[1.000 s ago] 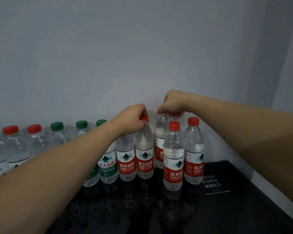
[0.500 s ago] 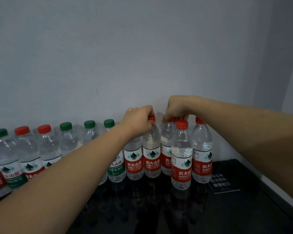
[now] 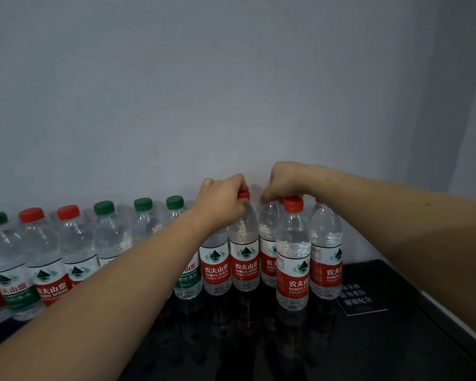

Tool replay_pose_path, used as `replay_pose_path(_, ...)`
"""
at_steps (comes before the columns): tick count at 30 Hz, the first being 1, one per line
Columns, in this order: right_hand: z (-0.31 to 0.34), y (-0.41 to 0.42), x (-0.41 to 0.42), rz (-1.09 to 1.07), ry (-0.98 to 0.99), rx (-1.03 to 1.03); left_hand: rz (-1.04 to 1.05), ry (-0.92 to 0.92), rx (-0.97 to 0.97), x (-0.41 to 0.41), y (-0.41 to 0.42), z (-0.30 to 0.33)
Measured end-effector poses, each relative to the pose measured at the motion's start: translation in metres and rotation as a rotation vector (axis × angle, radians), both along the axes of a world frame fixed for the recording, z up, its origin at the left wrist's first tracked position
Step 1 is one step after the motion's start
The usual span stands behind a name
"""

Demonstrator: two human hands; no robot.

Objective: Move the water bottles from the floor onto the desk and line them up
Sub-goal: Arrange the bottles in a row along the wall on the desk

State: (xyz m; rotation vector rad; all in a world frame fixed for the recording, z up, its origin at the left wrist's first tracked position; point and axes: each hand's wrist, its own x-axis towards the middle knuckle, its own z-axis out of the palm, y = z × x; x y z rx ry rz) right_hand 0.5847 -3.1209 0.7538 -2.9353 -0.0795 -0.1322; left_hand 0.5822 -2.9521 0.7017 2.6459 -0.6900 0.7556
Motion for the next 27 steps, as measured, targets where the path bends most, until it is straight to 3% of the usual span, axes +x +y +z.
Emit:
replay_pose_path(4, 0.001, -0.003, -0.013, -0.026, -0.046, 0.013, 0.024, -0.007, 0.013, -0.003, -0.003, -0.001)
replay_pose_path(8, 0.010, -0.027, -0.037, -0.051, -0.346, 0.196, 0.070, -0.046, 0.039, -0.012, -0.011, 0.004)
replay_pose_path(10, 0.007, -0.039, -0.051, -0.050, -0.438, 0.311, 0.070, -0.131, -0.076, -0.021, -0.015, 0.007)
replay_pose_path(12, -0.005, -0.053, -0.062, -0.053, -0.454, 0.350, 0.030, -0.168, -0.230, -0.032, -0.023, 0.010)
replay_pose_path(14, -0.020, -0.067, -0.068, -0.071, -0.454, 0.349, -0.055, -0.073, -0.299, -0.043, -0.034, 0.012)
replay_pose_path(18, -0.043, -0.087, -0.072, -0.093, -0.410, 0.403, -0.112, 0.041, -0.173, -0.058, -0.058, 0.010)
replay_pose_path(27, -0.067, -0.095, -0.064, 0.049, -0.425, 0.449, -0.096, -0.017, -0.087, -0.061, -0.071, -0.006)
